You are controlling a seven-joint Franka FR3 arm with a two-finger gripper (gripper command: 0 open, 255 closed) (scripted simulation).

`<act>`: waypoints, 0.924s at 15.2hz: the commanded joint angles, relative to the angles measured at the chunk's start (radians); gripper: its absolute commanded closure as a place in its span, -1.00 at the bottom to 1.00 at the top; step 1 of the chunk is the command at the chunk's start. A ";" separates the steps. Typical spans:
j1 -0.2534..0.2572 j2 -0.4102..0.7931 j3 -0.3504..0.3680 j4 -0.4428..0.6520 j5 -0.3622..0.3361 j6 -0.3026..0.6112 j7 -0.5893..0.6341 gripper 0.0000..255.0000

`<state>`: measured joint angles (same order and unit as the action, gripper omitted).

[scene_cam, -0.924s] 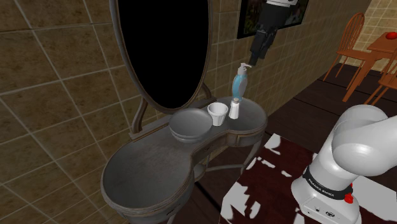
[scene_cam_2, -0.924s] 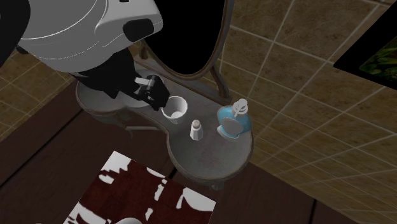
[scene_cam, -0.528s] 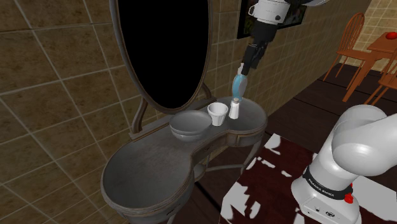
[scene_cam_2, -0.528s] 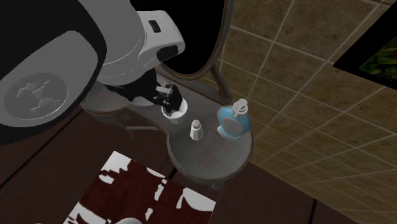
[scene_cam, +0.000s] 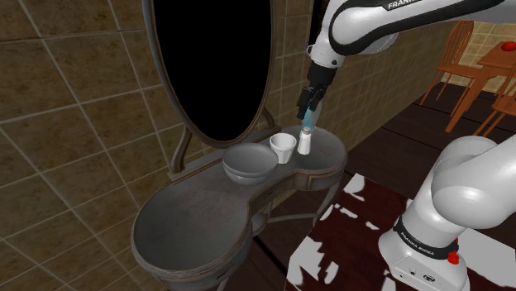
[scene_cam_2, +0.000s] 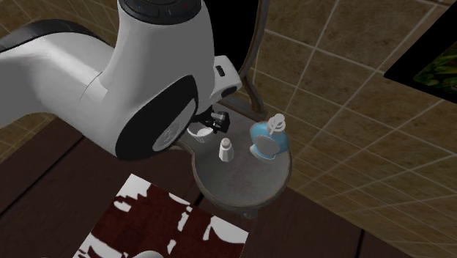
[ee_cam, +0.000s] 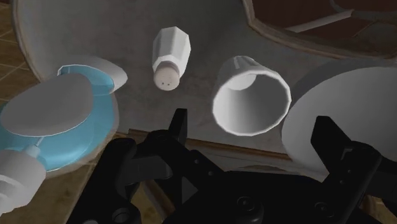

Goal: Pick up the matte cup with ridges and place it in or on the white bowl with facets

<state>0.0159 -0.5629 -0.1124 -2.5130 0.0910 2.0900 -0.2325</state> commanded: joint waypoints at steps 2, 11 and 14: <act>0.011 0.093 -0.023 -0.016 0.029 0.111 -0.031 -1.00; 0.051 0.307 -0.067 -0.025 0.127 0.327 -0.122 -1.00; 0.060 0.341 -0.068 -0.035 0.147 0.371 -0.135 -1.00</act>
<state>0.0737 -0.2318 -0.1795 -2.5445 0.2317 2.4468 -0.3629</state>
